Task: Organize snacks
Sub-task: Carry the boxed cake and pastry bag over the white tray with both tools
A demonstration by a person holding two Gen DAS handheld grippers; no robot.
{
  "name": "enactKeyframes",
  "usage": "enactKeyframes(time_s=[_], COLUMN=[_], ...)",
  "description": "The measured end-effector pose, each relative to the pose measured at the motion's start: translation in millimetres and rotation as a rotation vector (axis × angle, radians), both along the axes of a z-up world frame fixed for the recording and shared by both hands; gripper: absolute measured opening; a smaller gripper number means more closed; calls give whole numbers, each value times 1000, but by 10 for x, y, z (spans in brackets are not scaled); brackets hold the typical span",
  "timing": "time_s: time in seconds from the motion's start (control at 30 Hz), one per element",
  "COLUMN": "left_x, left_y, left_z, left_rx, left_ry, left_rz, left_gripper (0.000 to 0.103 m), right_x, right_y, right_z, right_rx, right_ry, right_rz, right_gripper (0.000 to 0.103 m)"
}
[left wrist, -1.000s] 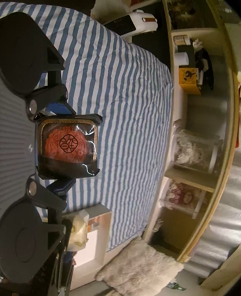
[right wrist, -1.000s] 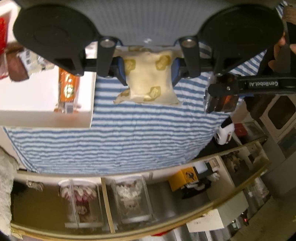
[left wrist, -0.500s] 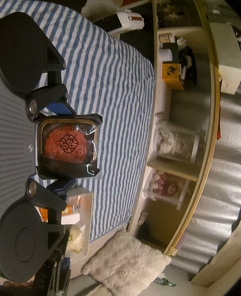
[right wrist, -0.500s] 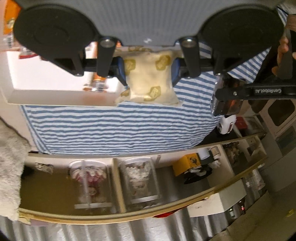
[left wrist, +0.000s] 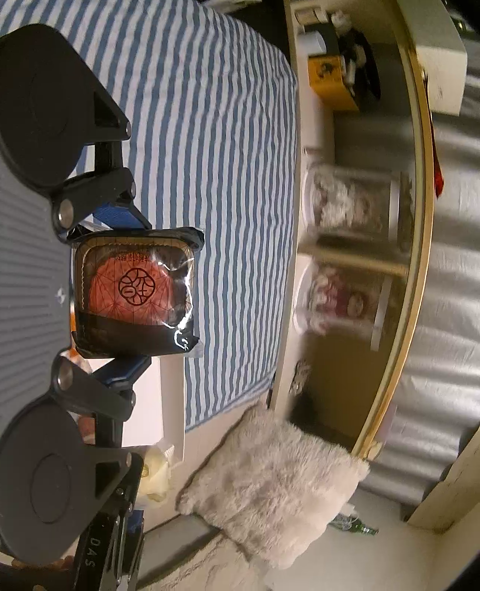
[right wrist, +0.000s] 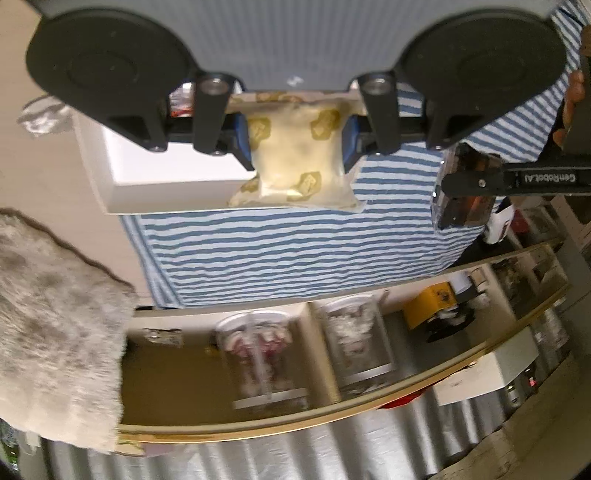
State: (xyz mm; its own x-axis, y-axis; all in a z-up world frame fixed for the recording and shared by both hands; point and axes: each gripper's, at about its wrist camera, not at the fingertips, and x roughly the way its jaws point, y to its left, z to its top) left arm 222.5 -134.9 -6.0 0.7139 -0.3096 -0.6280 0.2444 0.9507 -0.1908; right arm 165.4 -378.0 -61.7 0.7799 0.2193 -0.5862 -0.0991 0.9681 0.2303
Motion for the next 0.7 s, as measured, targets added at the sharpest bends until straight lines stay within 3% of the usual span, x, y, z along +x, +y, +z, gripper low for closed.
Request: enactKeyframes(time_s=[0.37,0.7], left_x=[193,508], left_y=[-785,-1237], left_z=[-97,-523], left_rx=[-10,-47], left_ry=[8,100], left_rz=[-73,-84], left_gripper=[70,70], right_x=[-99,80], right_y=[-656,-956], right_z=[-119,-271], right_rx=[1,1], right_ry=[9,35], right_rz=[-86,-128], right_gripper=[53,53])
